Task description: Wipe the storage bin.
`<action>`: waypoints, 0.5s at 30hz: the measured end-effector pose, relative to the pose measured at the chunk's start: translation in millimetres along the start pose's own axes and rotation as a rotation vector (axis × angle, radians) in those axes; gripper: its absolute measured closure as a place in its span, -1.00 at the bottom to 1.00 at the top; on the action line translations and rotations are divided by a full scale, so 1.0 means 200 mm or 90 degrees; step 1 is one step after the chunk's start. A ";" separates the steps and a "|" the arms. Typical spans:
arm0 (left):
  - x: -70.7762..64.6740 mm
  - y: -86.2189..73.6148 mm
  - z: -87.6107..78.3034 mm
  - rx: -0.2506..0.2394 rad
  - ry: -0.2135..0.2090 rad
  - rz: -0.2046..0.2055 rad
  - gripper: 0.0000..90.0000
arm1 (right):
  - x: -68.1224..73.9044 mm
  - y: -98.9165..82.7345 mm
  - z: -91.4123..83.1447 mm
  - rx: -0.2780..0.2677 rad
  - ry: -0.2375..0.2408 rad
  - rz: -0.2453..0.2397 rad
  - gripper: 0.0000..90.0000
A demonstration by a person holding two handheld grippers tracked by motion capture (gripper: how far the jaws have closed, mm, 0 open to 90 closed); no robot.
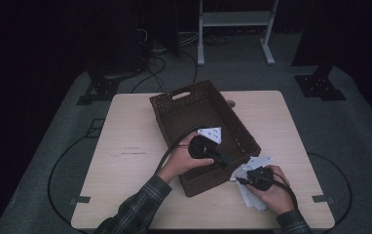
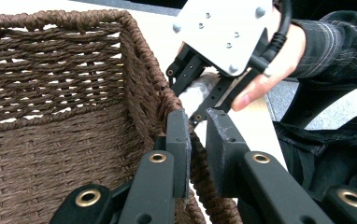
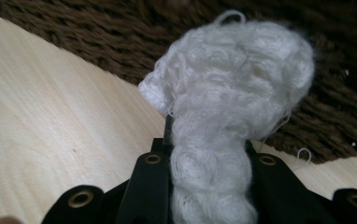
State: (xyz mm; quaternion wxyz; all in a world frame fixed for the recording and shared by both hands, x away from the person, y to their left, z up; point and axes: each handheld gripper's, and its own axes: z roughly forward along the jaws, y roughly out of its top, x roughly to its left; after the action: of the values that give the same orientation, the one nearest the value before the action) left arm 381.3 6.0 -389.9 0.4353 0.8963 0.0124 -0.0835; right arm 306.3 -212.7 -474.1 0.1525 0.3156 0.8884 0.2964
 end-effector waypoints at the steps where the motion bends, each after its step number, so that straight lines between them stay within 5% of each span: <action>1: 0.00 0.00 0.00 0.000 0.000 0.000 0.75 | 0.01 0.01 -0.01 -0.005 -0.002 -0.002 0.69; 8: 0.00 0.00 0.00 -0.002 0.001 0.000 0.75 | 0.03 0.05 -0.09 -0.050 -0.016 -0.021 0.69; 15: 0.00 0.00 0.00 -0.001 0.001 0.001 0.75 | 0.05 0.08 -0.14 -0.060 -0.031 -0.039 0.69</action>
State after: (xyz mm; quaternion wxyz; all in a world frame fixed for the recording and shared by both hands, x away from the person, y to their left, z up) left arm 381.6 6.2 -389.9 0.4358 0.8962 0.0123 -0.0824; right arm 293.2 -208.2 -444.3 0.1977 0.2878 0.8787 0.3257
